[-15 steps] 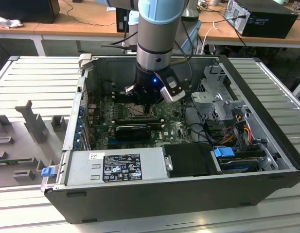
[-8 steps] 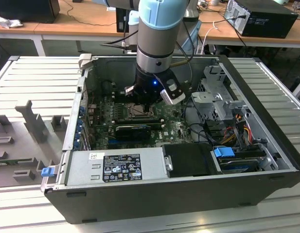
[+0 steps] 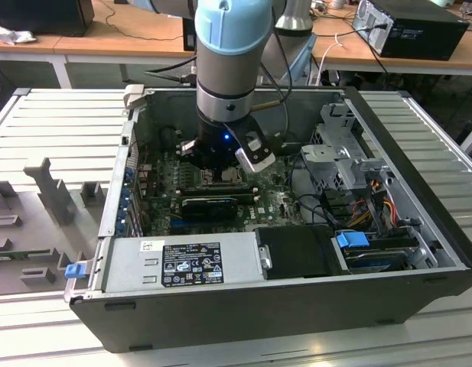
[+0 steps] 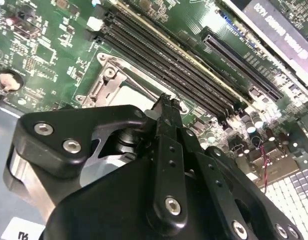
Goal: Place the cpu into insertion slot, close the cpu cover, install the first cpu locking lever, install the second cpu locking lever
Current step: 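Install the second cpu locking lever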
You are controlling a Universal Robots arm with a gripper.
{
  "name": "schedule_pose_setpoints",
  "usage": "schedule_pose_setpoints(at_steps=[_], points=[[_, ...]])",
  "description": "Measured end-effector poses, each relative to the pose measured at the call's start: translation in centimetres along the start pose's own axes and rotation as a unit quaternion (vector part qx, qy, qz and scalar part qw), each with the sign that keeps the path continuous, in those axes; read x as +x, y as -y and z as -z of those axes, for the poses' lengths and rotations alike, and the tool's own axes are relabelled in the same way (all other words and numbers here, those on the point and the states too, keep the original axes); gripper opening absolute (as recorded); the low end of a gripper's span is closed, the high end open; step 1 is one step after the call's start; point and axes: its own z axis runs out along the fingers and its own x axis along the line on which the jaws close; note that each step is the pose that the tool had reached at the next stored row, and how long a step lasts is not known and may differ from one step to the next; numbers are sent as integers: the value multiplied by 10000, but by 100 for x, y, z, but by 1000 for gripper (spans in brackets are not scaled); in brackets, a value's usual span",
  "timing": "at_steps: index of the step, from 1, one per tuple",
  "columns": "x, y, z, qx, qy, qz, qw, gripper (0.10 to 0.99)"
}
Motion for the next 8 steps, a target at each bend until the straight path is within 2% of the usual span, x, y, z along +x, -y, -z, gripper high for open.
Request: schedule_pose_setpoints(at_steps=[2, 3, 4, 5, 6, 8], points=[[12, 16, -74, -12, 0, 3, 10000, 106], [23, 21, -77, -41, 1, 4, 10000, 106], [36, 25, -81, -88, 6, 6, 10000, 106], [65, 36, -83, -168, 13, 8, 9999, 106], [101, 59, -85, -217, 15, 15, 9998, 106], [132, 79, -86, -220, 15, 20, 9998, 106]])
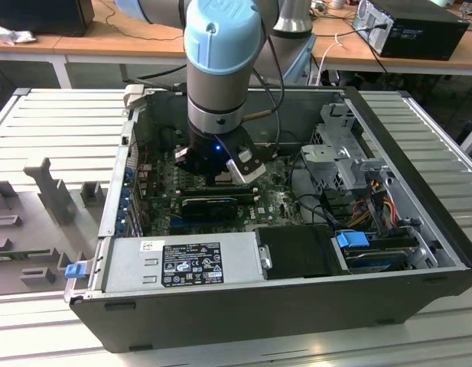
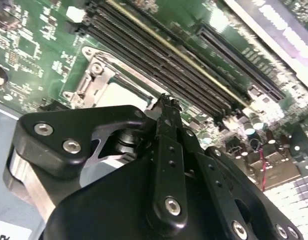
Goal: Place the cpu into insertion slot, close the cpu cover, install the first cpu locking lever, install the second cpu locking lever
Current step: 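Install the second cpu locking lever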
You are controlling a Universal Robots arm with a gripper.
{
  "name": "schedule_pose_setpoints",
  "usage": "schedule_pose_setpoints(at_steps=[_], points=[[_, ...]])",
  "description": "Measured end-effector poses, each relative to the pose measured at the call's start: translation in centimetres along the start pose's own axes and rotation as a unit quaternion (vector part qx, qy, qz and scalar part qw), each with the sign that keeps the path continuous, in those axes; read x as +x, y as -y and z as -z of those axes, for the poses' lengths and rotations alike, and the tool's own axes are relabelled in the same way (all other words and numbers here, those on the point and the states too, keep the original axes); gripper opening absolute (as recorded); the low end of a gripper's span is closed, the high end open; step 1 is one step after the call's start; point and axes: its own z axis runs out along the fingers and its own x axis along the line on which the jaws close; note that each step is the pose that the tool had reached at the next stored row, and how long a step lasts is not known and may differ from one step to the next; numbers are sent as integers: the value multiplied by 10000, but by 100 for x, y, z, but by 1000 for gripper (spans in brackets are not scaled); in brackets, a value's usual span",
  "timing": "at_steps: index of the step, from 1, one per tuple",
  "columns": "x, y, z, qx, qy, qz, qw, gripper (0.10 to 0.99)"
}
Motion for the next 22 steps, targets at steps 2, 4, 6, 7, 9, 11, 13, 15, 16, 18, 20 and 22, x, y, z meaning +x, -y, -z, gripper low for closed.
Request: schedule_pose_setpoints(at_steps=[2, 4, 6, 7, 9, 11, 13, 15, 16, 18, 20, 22], points=[[33, 12, 0, -2, 0, 1, 10000, 106], [64, 16, -11, -9, 0, 3, 10000, 106], [70, 27, -43, -29, 1, 6, 10000, 106], [71, 31, -58, -36, 1, 8, 10000, 106], [74, 43, -93, -44, 1, 11, 10000, 106], [77, 56, -131, -51, 0, 18, 10000, 106], [102, 73, -158, -83, 1, 22, 10000, 106], [180, 77, -160, -146, 7, 25, 9999, 106], [195, 77, -164, -153, 8, 25, 9999, 106], [205, 79, -175, -168, 9, 27, 9999, 106], [207, 82, -187, -194, 11, 26, 9998, 106], [206, 84, -193, -260, 17, 27, 9997, 106]])
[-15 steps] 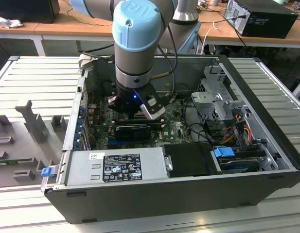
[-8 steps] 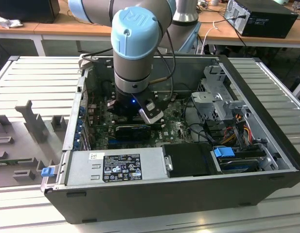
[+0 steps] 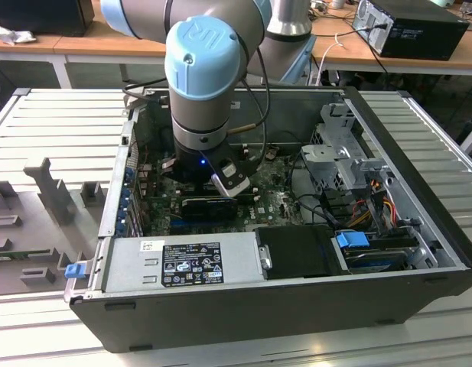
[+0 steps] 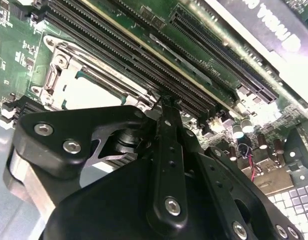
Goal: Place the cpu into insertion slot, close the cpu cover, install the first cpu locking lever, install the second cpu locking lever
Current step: 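Install the second cpu locking lever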
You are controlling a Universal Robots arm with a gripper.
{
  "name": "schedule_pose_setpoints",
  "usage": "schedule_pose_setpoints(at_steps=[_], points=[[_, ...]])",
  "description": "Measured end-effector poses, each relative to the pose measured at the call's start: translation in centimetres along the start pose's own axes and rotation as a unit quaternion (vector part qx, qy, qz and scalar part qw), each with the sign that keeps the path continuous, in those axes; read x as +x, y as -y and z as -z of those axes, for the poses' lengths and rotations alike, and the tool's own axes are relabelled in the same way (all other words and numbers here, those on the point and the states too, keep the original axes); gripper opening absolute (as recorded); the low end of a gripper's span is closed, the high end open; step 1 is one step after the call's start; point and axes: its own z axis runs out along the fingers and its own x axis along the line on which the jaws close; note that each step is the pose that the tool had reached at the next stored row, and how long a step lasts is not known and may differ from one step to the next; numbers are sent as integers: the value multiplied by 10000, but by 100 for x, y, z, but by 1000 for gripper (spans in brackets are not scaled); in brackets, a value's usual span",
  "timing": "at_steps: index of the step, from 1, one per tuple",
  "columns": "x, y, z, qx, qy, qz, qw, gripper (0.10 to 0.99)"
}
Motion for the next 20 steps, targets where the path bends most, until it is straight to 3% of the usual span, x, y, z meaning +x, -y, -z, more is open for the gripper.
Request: schedule_pose_setpoints(at_steps=[3, 8, 14, 20], points=[[0, 4, -19, -63, 6, 1, 10000, 106], [0, 8, -47, -113, 11, 2, 9999, 106], [0, 7, -66, -132, 12, 2, 9999, 106], [0, -18, 16, -134, 12, 3, 9999, 106]])
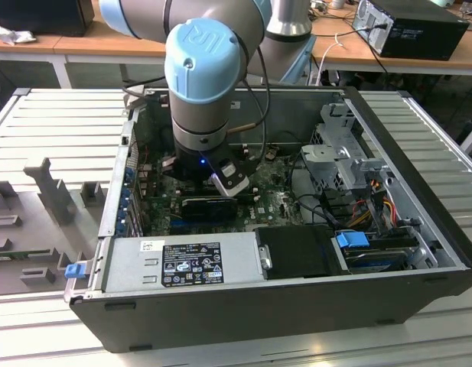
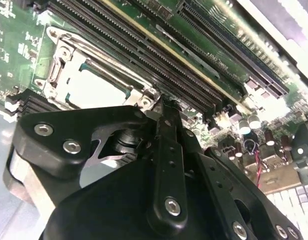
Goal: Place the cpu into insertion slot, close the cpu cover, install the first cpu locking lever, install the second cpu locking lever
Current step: 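Install the second cpu locking lever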
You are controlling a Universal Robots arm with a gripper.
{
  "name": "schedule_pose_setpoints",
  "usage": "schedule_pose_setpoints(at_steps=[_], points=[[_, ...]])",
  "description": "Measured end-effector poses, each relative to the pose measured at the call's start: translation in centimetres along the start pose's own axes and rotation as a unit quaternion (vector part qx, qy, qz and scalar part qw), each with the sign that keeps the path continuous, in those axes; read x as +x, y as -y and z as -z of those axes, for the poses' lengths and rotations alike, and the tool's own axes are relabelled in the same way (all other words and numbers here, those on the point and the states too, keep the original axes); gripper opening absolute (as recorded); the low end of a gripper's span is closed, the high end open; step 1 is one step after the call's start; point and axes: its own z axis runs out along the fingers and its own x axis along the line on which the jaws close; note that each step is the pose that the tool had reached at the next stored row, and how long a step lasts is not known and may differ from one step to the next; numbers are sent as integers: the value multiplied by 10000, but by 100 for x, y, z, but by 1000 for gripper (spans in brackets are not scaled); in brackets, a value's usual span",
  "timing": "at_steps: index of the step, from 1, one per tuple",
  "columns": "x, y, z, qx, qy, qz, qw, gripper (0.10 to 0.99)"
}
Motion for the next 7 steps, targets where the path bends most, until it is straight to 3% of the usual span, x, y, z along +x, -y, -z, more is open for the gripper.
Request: schedule_pose_setpoints(at_steps=[6, 7], points=[[-2, -57, 166, 0, 0, 0, 10000, 106], [-3, -85, 252, 2, 0, 0, 10000, 106]])
